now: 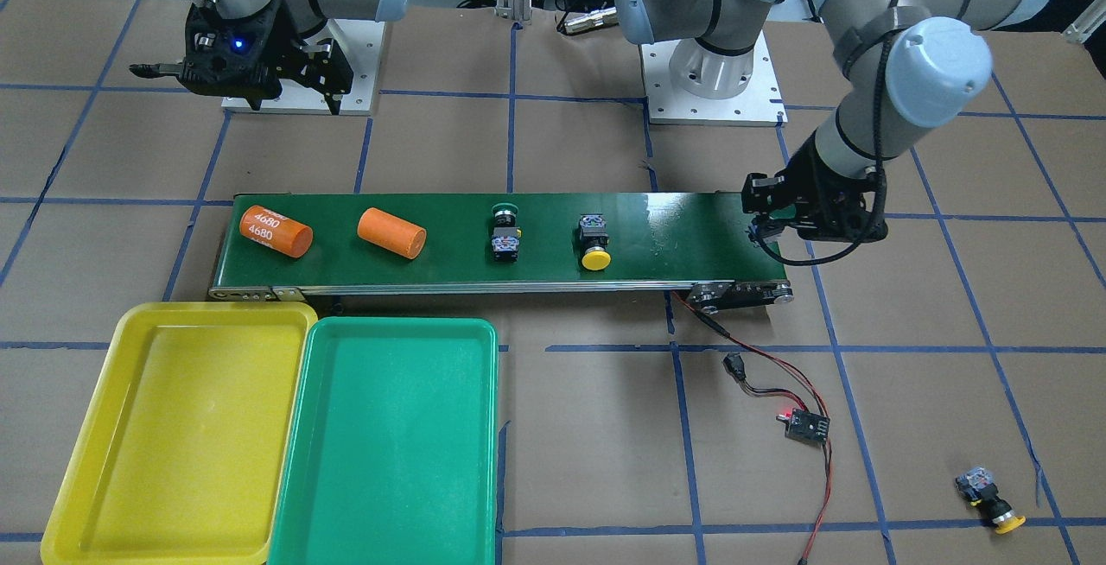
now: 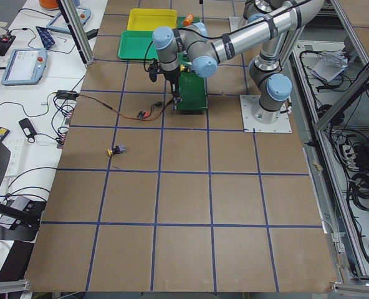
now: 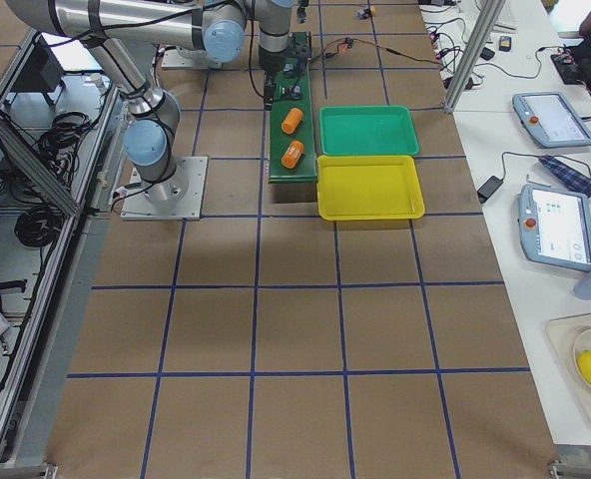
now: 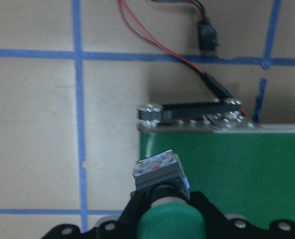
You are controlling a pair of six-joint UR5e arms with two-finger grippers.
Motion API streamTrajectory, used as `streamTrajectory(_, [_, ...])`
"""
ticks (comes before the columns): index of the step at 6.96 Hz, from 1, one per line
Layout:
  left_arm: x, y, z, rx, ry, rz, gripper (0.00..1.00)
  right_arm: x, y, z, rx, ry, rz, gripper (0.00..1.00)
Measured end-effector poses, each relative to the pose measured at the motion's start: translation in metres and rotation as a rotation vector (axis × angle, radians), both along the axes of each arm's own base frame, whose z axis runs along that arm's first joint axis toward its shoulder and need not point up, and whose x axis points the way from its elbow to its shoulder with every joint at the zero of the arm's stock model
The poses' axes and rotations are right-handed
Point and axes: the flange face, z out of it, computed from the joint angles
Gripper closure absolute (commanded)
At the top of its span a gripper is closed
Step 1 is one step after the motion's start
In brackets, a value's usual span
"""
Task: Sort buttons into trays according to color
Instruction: 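Lower the green-capped button onto the belt with the left gripper, then grasp the green-capped button with the right gripper while the left gripper withdraws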
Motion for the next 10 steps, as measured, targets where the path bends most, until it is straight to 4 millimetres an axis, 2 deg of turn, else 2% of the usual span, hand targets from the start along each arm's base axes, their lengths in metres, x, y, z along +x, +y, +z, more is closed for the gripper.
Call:
streamTrajectory(2, [-0.024, 0.011, -0.016, 0.025, 0.010, -0.076, 1.00, 0.000, 0.000, 0.001, -0.004, 0.002, -0.014, 0.00])
streamTrajectory(4, [-0.030, 0.013, -0.035, 0.014, 0.009, -0.101, 1.00, 0.000, -0.003, 0.005, -0.026, 0.004, -0.032, 0.00])
streamTrajectory(5, [-0.031, 0.015, -0.041, 0.012, 0.010, -0.109, 0.74, 0.000, -0.008, 0.008, -0.054, 0.005, -0.033, 0.00])
streamTrajectory(6, [-0.032, 0.016, -0.045, 0.014, 0.011, -0.116, 0.29, 0.001, -0.012, 0.007, -0.071, 0.003, -0.031, 0.00])
streamTrajectory(7, [-0.034, 0.017, -0.047, 0.016, 0.012, -0.118, 0.21, 0.004, -0.015, 0.003, -0.071, -0.016, -0.029, 0.00])
streamTrajectory(8, [-0.039, 0.017, -0.048, 0.011, 0.010, -0.118, 0.18, 0.009, -0.024, -0.007, -0.073, -0.054, -0.025, 0.00])
streamTrajectory(10, [-0.062, 0.013, -0.046, -0.035, 0.013, -0.083, 0.16, 0.036, -0.042, -0.030, -0.088, -0.102, 0.025, 0.00])
